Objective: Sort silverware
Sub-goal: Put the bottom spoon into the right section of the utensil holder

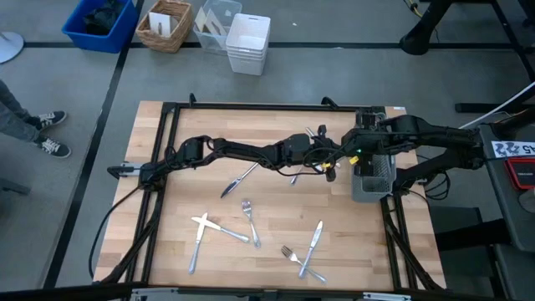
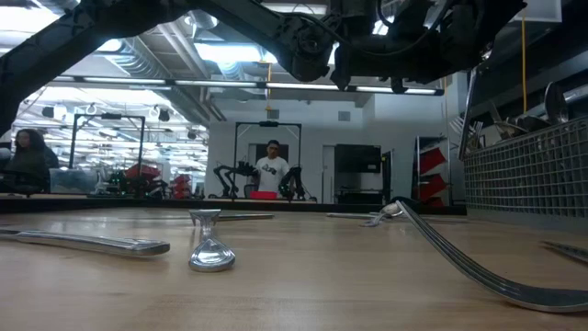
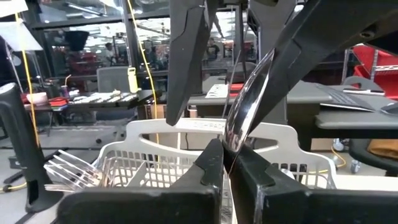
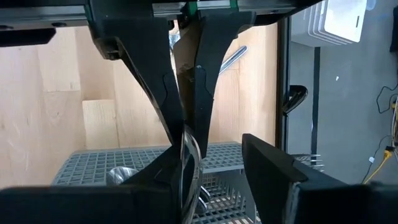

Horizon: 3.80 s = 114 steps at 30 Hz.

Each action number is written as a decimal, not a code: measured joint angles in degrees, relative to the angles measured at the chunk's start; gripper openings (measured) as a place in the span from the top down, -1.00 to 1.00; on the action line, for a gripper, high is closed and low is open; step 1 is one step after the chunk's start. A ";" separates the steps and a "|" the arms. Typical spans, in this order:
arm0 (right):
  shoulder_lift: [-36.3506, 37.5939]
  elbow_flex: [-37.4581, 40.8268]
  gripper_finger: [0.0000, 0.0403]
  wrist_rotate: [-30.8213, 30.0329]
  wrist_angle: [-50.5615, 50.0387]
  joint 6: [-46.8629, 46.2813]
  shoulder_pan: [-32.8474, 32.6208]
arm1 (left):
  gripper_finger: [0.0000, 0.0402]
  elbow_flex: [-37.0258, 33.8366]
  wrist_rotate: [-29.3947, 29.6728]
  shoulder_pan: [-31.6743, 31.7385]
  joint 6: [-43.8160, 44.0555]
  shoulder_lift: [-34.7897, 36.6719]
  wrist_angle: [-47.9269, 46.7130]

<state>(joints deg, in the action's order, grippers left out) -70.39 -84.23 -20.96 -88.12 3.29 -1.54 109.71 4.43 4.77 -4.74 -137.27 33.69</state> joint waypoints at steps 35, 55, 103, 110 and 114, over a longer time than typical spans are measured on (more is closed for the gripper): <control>0.02 0.02 0.91 3.83 0.22 1.53 0.07 | 0.80 0.00 -0.85 -0.12 0.64 -0.09 -1.67; 0.02 0.02 0.48 4.27 1.32 0.64 0.04 | 0.99 0.00 -0.46 0.07 0.88 0.00 -1.55; 2.42 -25.77 0.37 0.54 -1.45 1.70 0.05 | 1.00 -0.02 -13.25 -2.61 3.33 -3.03 29.85; 2.27 -25.77 0.37 0.43 0.65 1.72 0.06 | 1.00 3.34 -11.96 -1.98 3.06 -6.30 31.15; 2.27 -25.77 0.37 0.45 1.70 1.70 0.05 | 1.00 6.14 -11.91 -1.96 3.41 -8.89 30.51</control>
<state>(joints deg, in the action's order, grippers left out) -68.12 -110.00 -20.51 -86.42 4.99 -1.49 115.85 -7.49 2.81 -1.33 -146.17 64.20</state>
